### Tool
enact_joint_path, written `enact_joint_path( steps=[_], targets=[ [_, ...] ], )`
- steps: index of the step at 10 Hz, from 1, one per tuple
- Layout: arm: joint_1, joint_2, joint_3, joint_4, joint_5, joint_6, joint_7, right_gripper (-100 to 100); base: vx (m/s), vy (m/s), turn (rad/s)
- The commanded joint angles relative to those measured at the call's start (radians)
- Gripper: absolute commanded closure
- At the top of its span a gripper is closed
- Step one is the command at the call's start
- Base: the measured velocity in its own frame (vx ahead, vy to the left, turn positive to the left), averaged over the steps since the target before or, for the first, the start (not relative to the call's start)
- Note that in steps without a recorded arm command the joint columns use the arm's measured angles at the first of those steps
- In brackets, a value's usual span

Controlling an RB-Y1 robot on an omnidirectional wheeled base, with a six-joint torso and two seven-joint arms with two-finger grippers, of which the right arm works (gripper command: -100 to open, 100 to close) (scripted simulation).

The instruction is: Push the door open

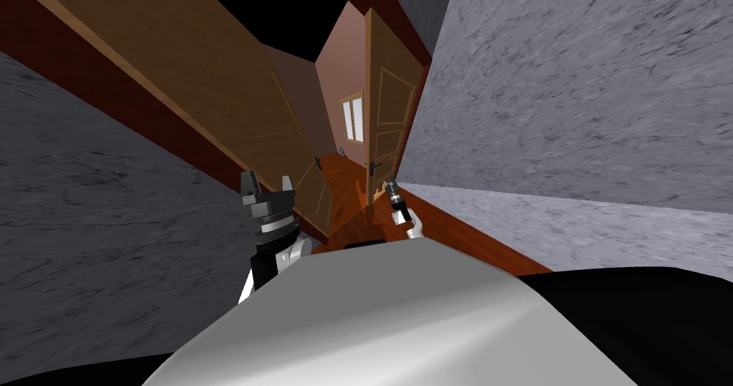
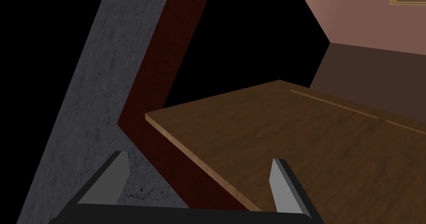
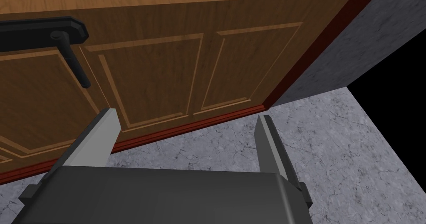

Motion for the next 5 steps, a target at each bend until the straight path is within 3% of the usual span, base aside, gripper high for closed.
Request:
enact_joint_path(
  steps=[1,2,5],
  targets=[
    [-0.029,-0.003,0.006,0.05,0.01,-0.006,-0.013,-100,0.072,-0.093,0.073],
    [-0.029,-0.003,0.006,0.051,0.01,-0.006,-0.013,-100,0.048,-0.065,0.026],
    [-0.083,-0.011,0.019,0.137,0.029,-0.014,-0.041,-100,0.059,-0.079,0.056]
  ],
)
